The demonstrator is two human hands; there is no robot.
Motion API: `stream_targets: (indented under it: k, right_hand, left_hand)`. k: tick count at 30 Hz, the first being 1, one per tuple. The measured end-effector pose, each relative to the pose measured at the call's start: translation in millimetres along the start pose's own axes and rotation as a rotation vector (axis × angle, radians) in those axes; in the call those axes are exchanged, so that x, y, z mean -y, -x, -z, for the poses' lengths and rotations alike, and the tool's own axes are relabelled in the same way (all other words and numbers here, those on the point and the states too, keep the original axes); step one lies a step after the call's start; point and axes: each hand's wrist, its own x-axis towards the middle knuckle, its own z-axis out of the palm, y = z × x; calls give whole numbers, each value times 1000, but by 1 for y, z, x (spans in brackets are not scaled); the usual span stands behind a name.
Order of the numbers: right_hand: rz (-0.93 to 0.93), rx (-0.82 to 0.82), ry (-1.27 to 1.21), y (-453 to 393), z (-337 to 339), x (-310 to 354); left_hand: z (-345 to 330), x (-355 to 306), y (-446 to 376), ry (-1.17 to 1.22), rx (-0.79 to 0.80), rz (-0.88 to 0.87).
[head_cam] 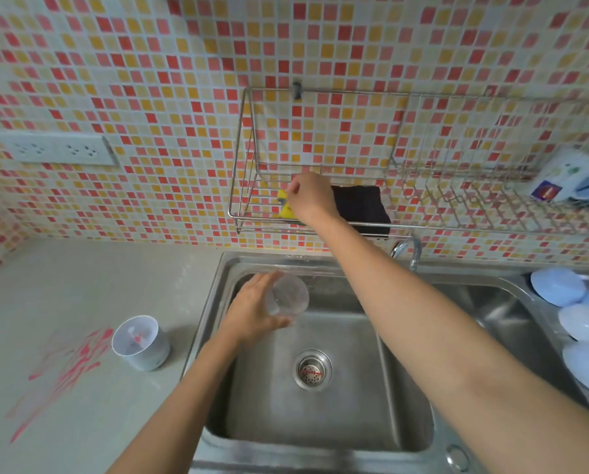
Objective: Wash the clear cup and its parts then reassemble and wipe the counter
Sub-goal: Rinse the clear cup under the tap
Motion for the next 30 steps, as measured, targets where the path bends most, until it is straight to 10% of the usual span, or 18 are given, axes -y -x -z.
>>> stream_targets:
  k: [8,16,24,30]
  right_hand:
    - [117,80,23,6,4,-7]
    - [328,-618,-380,163,40,-144]
    - [-446,-166,-109,135,-1,-311]
    - [-347,22,-98,117,-19,-330]
  left_hand:
    - [-17,-2,-20,12,-42,13]
    - [-84,-20,-47,70,111,68]
    - [-151,-67,-89,160,149,102]
    - [-167,-80,-105,98,143,80]
